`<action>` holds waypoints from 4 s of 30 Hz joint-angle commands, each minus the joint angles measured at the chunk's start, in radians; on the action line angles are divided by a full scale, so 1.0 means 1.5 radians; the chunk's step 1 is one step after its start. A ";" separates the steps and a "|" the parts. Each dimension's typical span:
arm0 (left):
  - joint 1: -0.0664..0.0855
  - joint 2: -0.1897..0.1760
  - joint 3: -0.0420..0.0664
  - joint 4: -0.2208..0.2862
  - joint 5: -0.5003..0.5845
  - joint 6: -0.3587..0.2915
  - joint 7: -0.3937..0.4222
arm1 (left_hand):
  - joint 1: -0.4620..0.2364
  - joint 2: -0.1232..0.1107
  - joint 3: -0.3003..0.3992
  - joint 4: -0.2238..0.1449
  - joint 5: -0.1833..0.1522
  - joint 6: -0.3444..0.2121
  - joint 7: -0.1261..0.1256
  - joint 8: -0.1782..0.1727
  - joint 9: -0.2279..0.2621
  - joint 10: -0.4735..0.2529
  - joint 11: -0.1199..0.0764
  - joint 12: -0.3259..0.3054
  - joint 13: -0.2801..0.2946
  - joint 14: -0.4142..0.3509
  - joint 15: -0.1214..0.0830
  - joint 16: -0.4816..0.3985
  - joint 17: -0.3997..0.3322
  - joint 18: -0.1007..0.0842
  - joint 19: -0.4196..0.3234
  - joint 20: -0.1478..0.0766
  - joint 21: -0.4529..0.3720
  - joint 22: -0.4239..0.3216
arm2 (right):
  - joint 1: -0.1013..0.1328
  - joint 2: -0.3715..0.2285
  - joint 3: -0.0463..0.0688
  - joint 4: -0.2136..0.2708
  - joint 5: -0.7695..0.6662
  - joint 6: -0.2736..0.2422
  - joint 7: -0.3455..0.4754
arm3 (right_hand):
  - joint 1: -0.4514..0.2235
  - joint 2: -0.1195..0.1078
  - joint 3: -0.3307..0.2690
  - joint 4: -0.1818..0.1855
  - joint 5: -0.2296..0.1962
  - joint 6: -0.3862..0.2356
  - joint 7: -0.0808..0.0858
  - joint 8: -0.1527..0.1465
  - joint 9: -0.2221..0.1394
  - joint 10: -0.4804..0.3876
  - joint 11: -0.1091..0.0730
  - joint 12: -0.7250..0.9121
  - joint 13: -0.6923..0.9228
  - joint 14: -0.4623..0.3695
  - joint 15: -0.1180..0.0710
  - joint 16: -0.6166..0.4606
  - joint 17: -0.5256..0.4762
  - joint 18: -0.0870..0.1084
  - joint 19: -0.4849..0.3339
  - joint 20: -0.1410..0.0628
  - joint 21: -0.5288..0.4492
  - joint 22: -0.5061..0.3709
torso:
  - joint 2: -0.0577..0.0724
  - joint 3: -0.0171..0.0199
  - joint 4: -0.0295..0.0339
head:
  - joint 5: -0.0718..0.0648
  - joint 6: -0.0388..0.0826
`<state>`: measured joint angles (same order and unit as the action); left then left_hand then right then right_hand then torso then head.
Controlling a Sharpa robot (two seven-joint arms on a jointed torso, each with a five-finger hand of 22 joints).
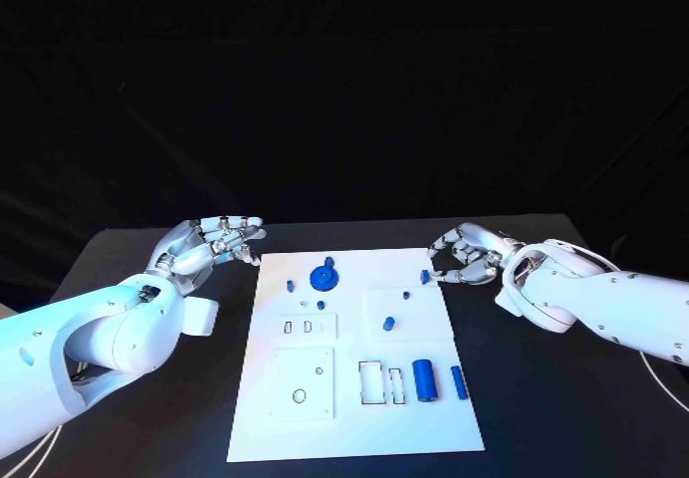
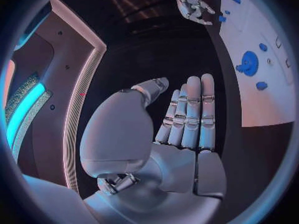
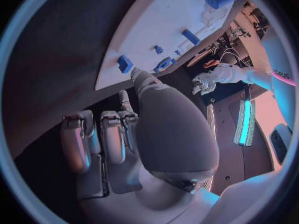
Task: Assemble the parts on the task board
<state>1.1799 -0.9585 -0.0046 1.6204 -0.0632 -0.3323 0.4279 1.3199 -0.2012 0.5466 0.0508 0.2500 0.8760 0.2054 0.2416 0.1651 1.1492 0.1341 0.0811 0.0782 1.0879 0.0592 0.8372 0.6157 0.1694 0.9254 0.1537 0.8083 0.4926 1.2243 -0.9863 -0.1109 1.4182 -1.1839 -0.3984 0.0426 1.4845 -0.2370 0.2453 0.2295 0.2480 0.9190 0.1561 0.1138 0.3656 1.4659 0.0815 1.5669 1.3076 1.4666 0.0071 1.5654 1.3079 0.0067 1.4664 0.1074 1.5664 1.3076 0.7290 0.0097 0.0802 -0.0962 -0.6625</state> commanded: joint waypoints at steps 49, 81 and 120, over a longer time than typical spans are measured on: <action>0.000 0.001 0.000 -0.004 -0.006 0.014 -0.001 | 0.002 0.005 0.004 -0.001 -0.003 0.003 0.004 0.004 0.001 0.003 0.002 -0.001 0.001 -0.004 0.001 0.004 -0.002 0.008 -0.007 0.001 0.007 0.004 | -0.035 0.057 0.000 -0.060 -0.017 0.008 -0.009 | 0.000 0.014 0.011 0.019 0.011 0.038 -0.001 0.014 0.005 0.070 -0.005 0.003 0.175 0.069 -0.008 0.004 0.175 -0.004 0.070 -0.003 0.003 0.175 | -0.002 -0.0037 0.0008 | 0.005 -0.012; 0.000 0.000 0.000 -0.005 -0.006 0.016 -0.007 | 0.003 0.005 0.006 -0.002 -0.004 0.002 0.004 0.004 0.001 0.002 0.002 -0.001 0.001 -0.005 0.001 0.005 -0.003 0.008 -0.010 0.001 0.010 0.006 | -0.036 0.060 0.000 -0.047 0.021 -0.060 -0.024 | 0.008 0.046 0.078 0.002 0.004 0.112 -0.042 0.074 0.030 0.070 -0.041 0.003 0.175 0.069 -0.042 0.004 0.175 -0.004 0.070 -0.034 0.003 0.175 | -0.003 -0.0031 -0.0003 | 0.006 -0.010; 0.001 0.011 0.000 -0.007 -0.011 0.023 -0.024 | 0.008 0.008 0.009 -0.008 -0.004 0.003 0.004 0.005 0.001 0.003 0.002 -0.001 0.001 -0.006 0.000 0.007 -0.005 0.008 -0.015 0.001 0.019 0.012 | -0.027 0.223 -0.008 0.131 -0.088 -0.079 -0.341 | -0.013 0.040 0.099 -0.007 0.016 0.094 -0.037 0.085 0.038 0.070 -0.039 0.003 0.175 0.069 -0.034 0.004 0.175 -0.004 0.070 -0.030 0.003 0.175 | -0.011 -0.0137 0.0016 | 0.023 -0.024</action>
<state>1.1797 -0.9433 -0.0055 1.6069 -0.0719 -0.3175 0.3927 1.3278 -0.1932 0.5575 0.0399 0.2500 0.8760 0.2055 0.2416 0.1658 1.1492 0.1341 0.0811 0.0779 1.0882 0.0595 0.8409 0.6093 0.1693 0.9093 0.1556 0.8317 0.5100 1.1862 -0.6562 -0.1232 1.6138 -1.2425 -0.5210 -0.4288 1.4706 -0.1740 0.3908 0.2207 0.2672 1.0505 0.1135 0.2012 0.3783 1.4650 0.0234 1.5668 1.3077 1.4665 -0.0503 1.5654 1.3075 0.0068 1.4662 0.0609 1.5664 1.3076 0.7121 -0.0112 0.0827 -0.0649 -0.6967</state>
